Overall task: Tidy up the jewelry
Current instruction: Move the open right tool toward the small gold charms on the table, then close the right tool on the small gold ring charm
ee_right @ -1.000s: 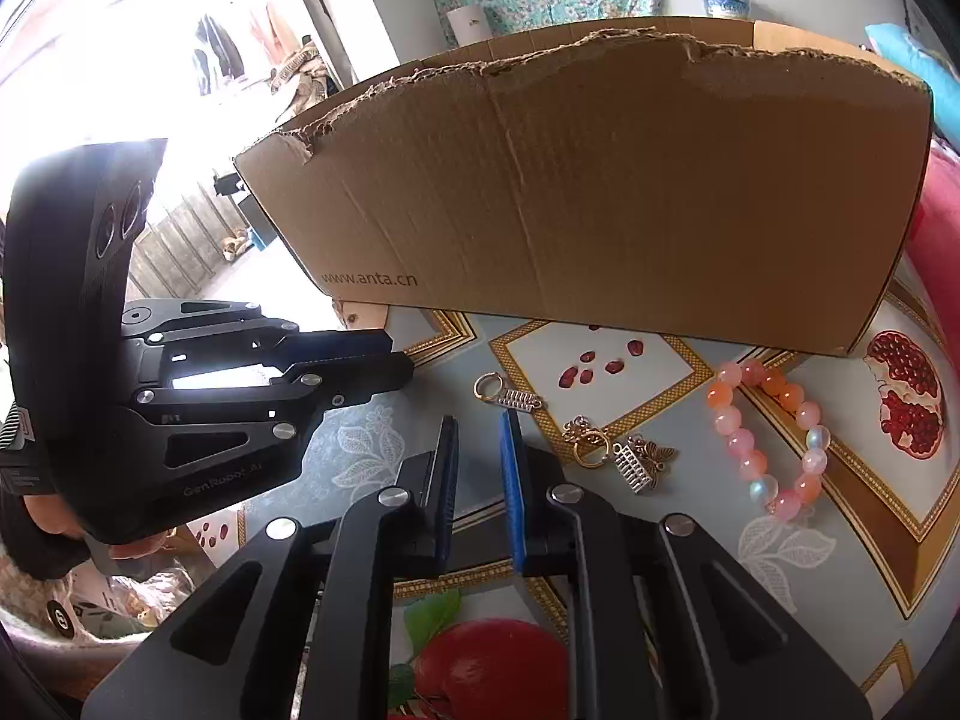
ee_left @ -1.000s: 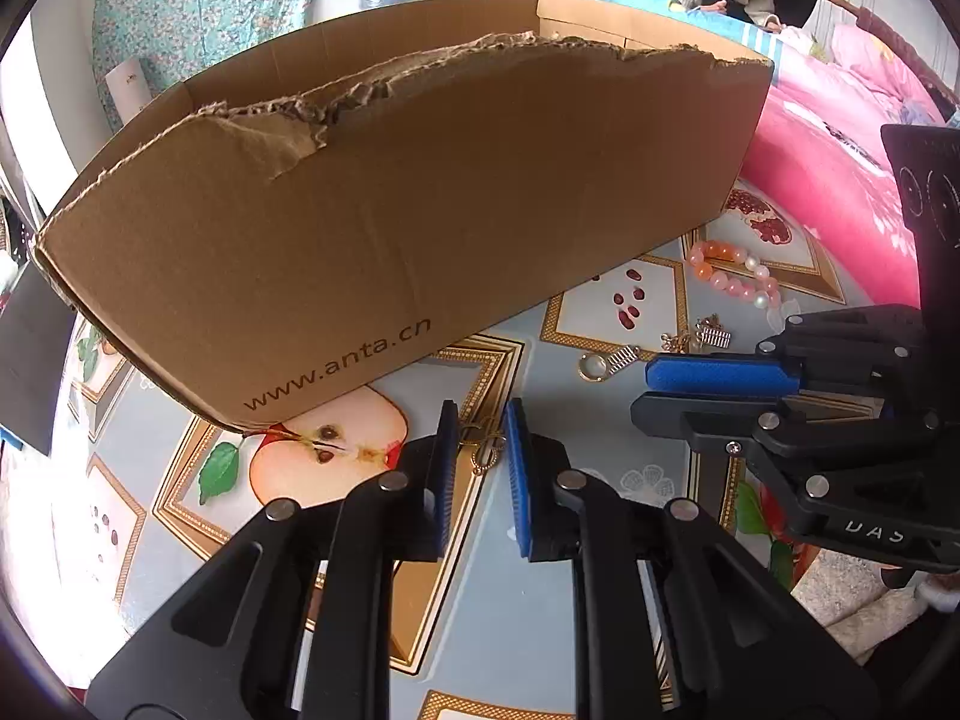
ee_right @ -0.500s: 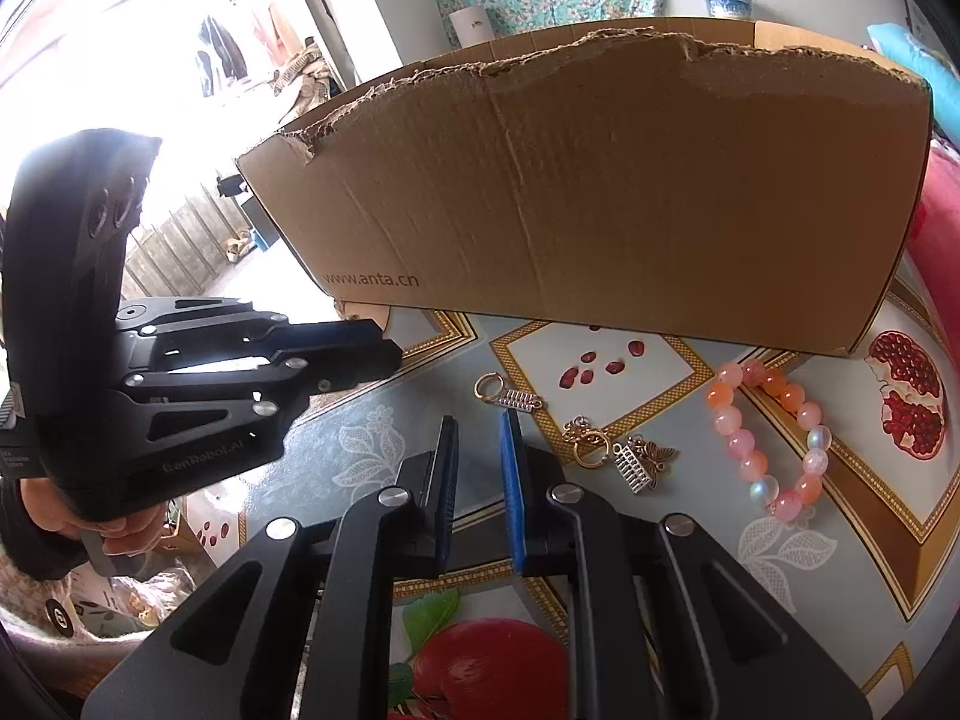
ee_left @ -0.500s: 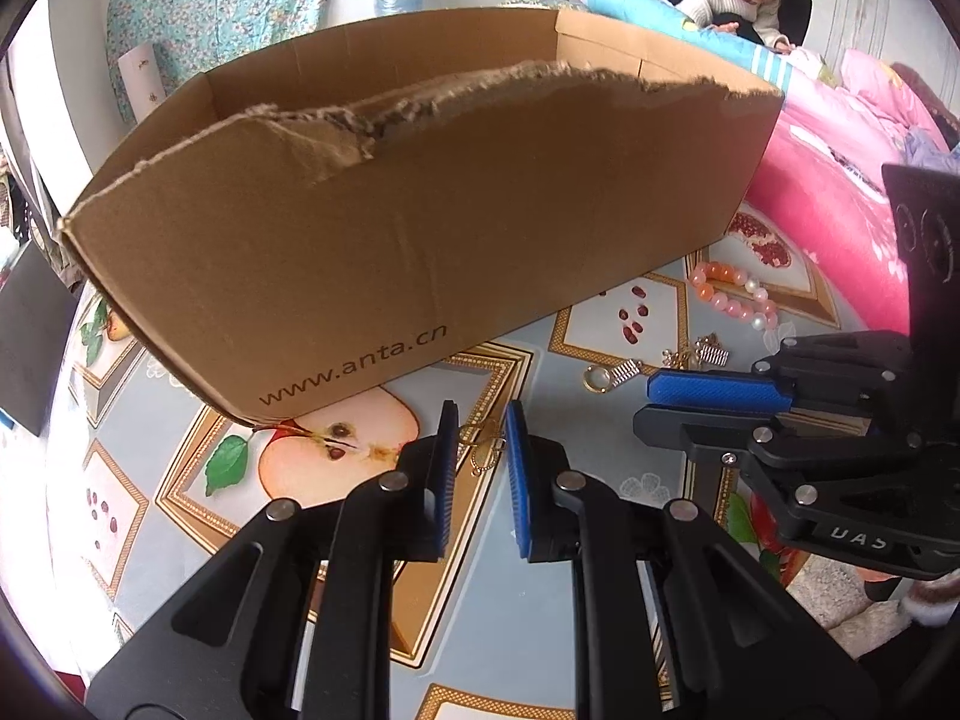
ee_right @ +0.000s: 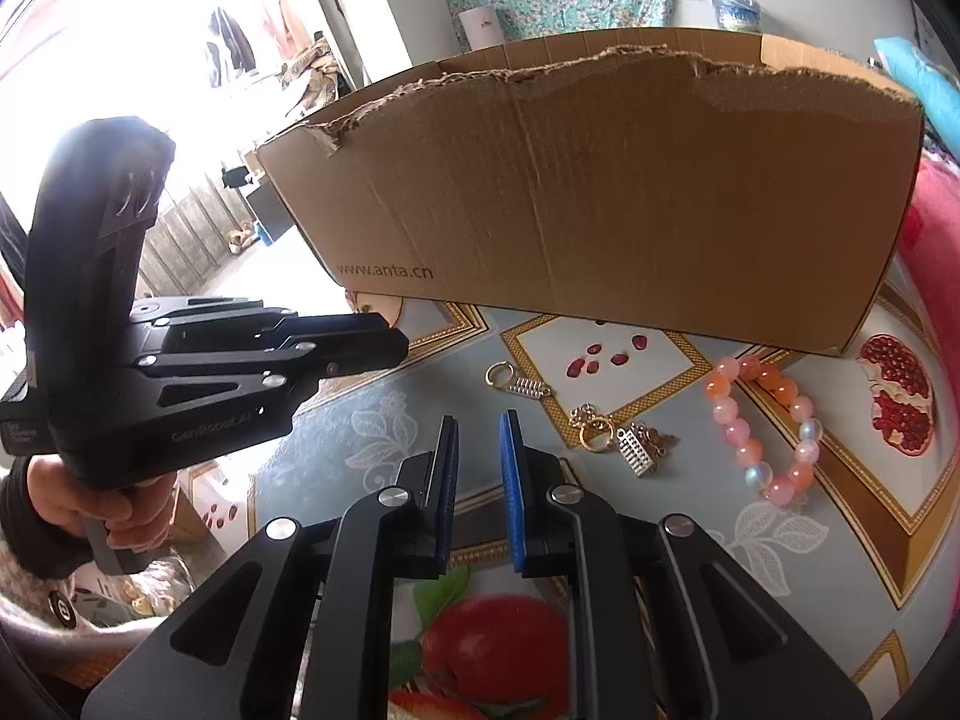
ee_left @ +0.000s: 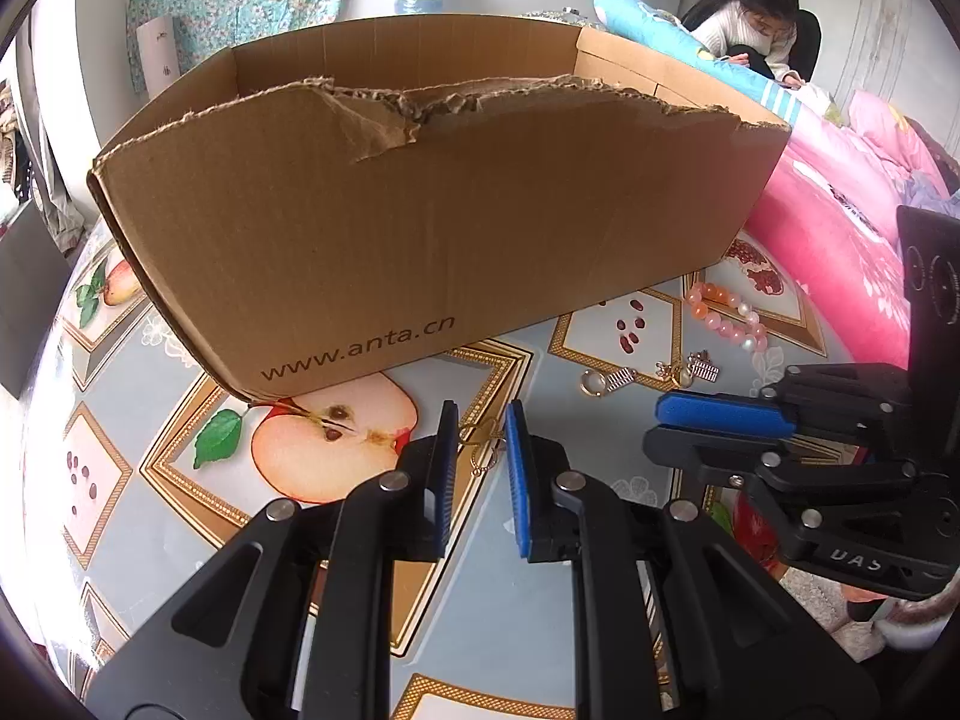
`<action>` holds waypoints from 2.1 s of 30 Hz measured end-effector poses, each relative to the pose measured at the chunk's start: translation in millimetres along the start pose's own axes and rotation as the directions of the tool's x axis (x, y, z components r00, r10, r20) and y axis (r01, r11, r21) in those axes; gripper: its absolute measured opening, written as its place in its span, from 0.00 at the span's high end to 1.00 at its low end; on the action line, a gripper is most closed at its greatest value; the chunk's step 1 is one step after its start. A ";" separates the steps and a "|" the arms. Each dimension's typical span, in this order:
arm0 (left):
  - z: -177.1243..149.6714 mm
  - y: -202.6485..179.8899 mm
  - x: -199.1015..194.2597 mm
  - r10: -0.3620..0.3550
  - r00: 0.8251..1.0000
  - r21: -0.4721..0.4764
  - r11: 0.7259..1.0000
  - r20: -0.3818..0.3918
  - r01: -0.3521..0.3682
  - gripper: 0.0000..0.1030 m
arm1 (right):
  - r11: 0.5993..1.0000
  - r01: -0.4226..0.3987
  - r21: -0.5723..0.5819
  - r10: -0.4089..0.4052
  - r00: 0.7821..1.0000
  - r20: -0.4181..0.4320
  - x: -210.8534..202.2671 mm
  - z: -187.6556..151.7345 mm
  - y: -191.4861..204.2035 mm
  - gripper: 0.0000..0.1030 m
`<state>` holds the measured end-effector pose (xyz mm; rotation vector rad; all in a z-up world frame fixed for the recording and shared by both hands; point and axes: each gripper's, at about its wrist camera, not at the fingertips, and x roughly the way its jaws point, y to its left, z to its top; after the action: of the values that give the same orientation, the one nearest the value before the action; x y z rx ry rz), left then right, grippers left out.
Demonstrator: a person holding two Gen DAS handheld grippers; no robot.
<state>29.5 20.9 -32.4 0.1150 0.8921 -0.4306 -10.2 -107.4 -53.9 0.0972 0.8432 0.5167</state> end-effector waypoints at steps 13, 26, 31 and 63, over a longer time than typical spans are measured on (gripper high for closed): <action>-2.6 0.5 -0.5 0.002 1.000 0.007 1.000 0.018 -0.003 0.86 | 0.998 0.069 -0.008 -0.069 0.998 -0.006 -10.0 12.0 -10.0 0.86; -4.1 -0.4 1.2 0.024 1.000 0.025 0.999 0.018 -0.025 0.86 | 0.987 0.113 -0.116 -0.118 0.992 -0.040 12.0 23.8 4.3 0.85; -5.0 -0.3 3.5 0.023 1.000 0.028 0.999 0.012 -0.023 0.86 | 0.990 0.064 -0.127 -0.075 0.993 -0.087 20.9 31.6 0.0 0.85; -5.8 4.1 3.3 0.010 1.000 0.016 1.000 0.021 -0.010 0.86 | 0.994 0.087 -0.064 -0.090 0.995 -0.043 -6.2 26.2 12.9 0.94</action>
<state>28.8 25.1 -38.9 0.1294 0.8668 -0.4288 0.5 -96.0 -28.5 -0.0092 0.8717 0.4626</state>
